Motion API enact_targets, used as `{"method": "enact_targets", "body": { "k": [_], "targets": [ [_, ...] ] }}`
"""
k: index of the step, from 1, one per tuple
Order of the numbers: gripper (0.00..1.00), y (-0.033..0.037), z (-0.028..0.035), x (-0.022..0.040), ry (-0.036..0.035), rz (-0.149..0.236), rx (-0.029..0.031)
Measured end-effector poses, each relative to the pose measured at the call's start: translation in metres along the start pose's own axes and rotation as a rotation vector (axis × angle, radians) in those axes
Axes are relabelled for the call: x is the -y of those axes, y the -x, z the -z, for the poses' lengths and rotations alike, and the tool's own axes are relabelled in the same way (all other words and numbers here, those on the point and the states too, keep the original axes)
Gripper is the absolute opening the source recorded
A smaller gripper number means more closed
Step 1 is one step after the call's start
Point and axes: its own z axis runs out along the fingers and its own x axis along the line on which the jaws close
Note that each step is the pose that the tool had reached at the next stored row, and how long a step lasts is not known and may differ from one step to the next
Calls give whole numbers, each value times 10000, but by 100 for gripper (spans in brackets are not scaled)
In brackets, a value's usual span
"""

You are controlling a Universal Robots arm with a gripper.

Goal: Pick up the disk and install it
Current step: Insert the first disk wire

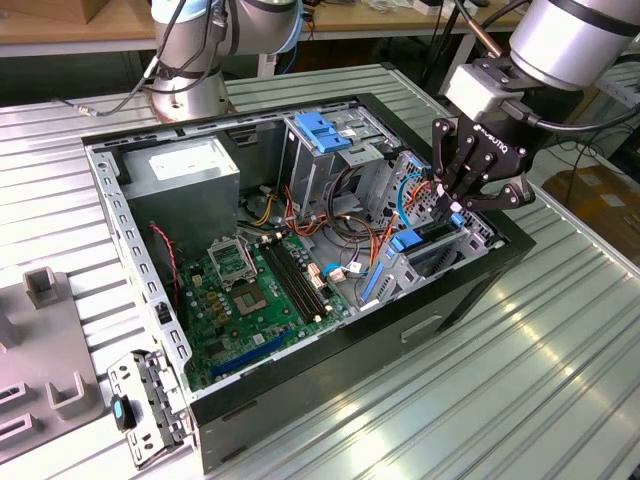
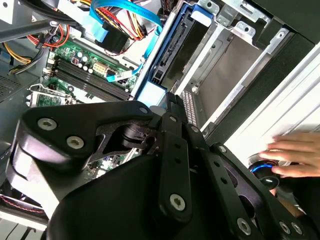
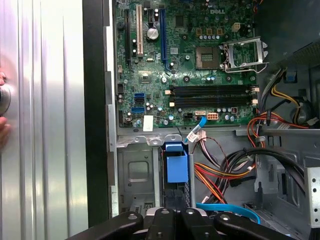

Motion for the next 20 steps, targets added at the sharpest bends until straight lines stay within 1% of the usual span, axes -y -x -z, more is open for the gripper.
{"method": "enact_targets", "body": {
  "k": [3, 5, 9, 13, 20],
  "targets": [
    [11, 0, -1, 3, 0, 2, 2],
    [11, 1, -1, 21, 0, 5, 2],
    [11, 5, 2, 116, 0, 7, 1],
    [11, 8, 4, 166, 1, 11, 0],
    [11, 8, 5, 179, 1, 13, 0]
  ]
}}
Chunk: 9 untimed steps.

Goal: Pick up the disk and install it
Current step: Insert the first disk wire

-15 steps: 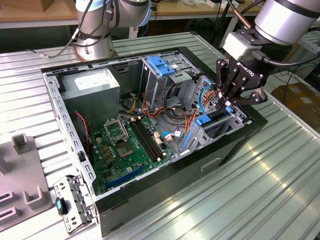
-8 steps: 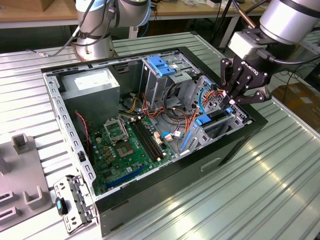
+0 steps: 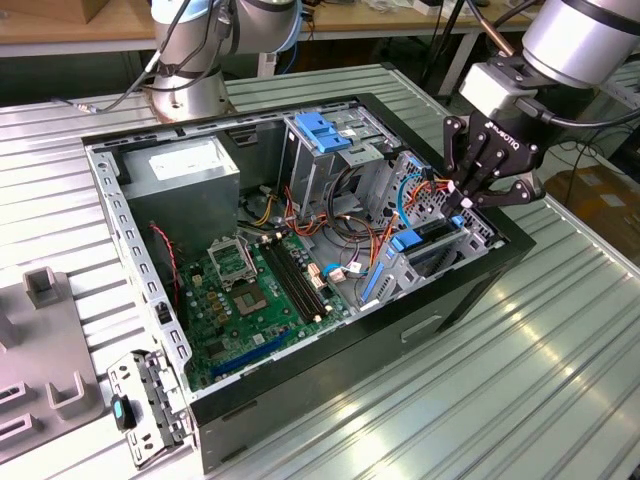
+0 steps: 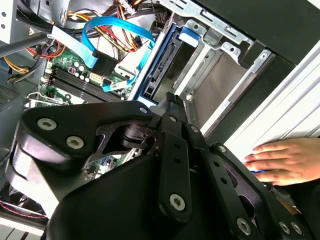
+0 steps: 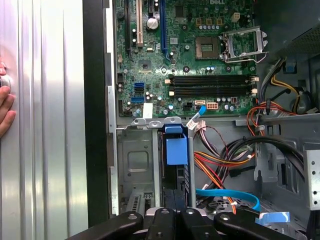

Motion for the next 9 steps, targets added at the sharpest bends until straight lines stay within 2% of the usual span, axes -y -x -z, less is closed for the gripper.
{"method": "enact_targets", "body": {
  "k": [5, 9],
  "targets": [
    [11, 0, 0, 4, 4, 156, -6],
    [11, 1, 28, 3, 5, 217, -6]
  ]
}}
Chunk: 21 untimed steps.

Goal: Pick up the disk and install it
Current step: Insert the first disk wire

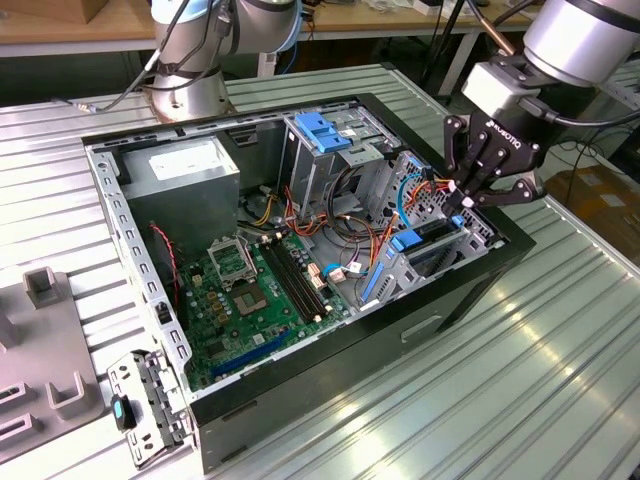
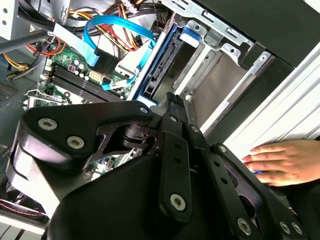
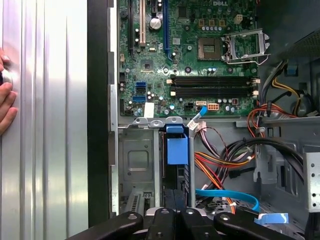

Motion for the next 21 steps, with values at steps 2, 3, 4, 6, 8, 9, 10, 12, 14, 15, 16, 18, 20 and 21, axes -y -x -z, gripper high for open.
{"method": "enact_targets", "body": {
  "k": [2, 3, 4, 6, 8, 9, 10, 12, 14, 15, 16, 18, 20, 21],
  "targets": [
    [11, 1, 20, -1, 1, 12, 0],
    [11, 1, 33, -2, 2, 20, 1],
    [11, 1, 40, -2, 3, 25, 0],
    [11, 1, 43, -2, 4, 62, 1],
    [11, 1, 44, -1, 5, 79, -3],
    [11, 1, 44, -1, 5, 80, -3],
    [11, 1, 44, -1, 5, 82, -2],
    [11, 1, 44, -1, 5, 84, -3],
    [11, 1, 44, 0, 5, 89, -3],
    [11, 1, 44, 0, 5, 94, -3],
    [11, 1, 44, 0, 5, 97, -3],
    [11, 1, 44, 1, 5, 122, -4],
    [11, 1, 44, 2, 8, 212, -9],
    [11, 1, 44, 2, 10, 287, -12]
  ]
}}
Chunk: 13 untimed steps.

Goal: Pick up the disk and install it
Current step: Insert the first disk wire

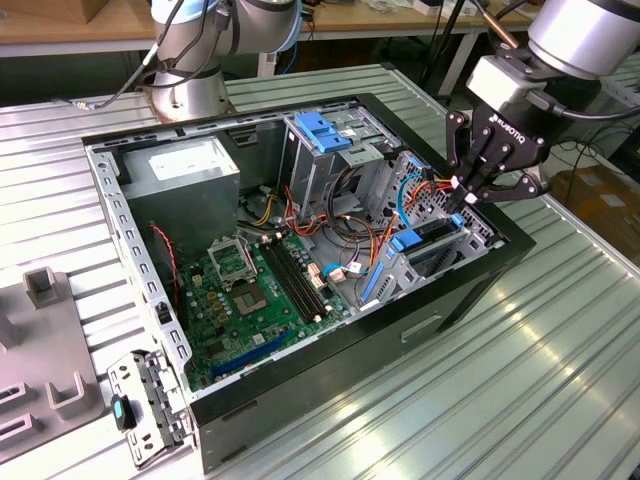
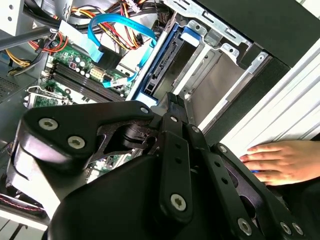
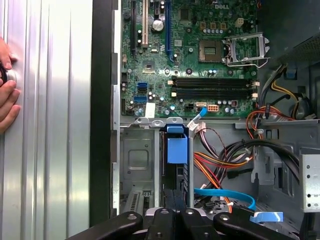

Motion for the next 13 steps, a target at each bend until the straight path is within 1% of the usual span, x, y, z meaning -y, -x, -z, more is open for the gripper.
{"method": "enact_targets", "body": {
  "k": [3, 13],
  "targets": [
    [11, 0, -1, 0, 5, 206, -6],
    [11, 0, -1, 0, 5, 215, -8]
  ]
}}
